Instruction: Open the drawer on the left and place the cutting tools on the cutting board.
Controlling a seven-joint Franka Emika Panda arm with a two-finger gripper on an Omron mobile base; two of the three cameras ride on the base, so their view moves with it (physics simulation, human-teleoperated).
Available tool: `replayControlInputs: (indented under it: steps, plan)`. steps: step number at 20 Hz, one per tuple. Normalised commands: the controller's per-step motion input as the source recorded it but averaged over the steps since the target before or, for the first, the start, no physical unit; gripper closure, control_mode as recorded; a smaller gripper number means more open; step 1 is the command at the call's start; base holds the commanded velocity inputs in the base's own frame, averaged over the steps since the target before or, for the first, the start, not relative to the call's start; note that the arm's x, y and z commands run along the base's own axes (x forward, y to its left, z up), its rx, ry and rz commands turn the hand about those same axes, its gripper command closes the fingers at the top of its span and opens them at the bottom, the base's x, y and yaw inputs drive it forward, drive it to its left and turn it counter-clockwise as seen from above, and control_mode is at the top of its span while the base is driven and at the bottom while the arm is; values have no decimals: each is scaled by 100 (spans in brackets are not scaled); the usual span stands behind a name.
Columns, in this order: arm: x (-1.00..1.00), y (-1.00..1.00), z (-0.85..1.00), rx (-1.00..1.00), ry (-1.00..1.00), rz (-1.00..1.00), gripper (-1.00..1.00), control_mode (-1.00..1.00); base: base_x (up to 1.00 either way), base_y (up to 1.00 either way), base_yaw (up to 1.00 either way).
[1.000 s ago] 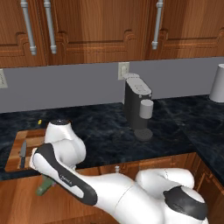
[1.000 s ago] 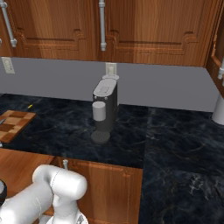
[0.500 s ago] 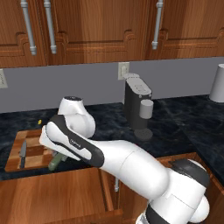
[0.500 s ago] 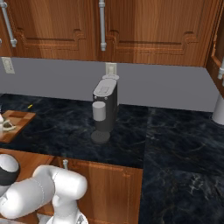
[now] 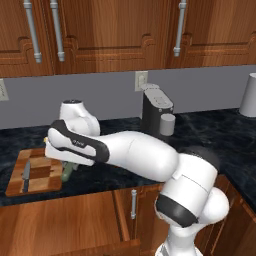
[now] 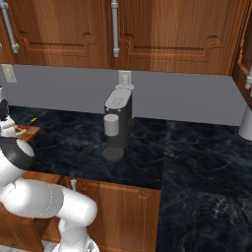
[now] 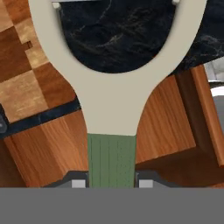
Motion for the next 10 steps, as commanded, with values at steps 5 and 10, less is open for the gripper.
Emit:
replayControlInputs:
  steps: [5, 10]
  plan:
    - [30, 5, -8, -12, -5, 4, 100, -100, 0, 0, 0]
    - [16, 15, -17, -5, 0, 0, 100, -100, 0, 0, 0]
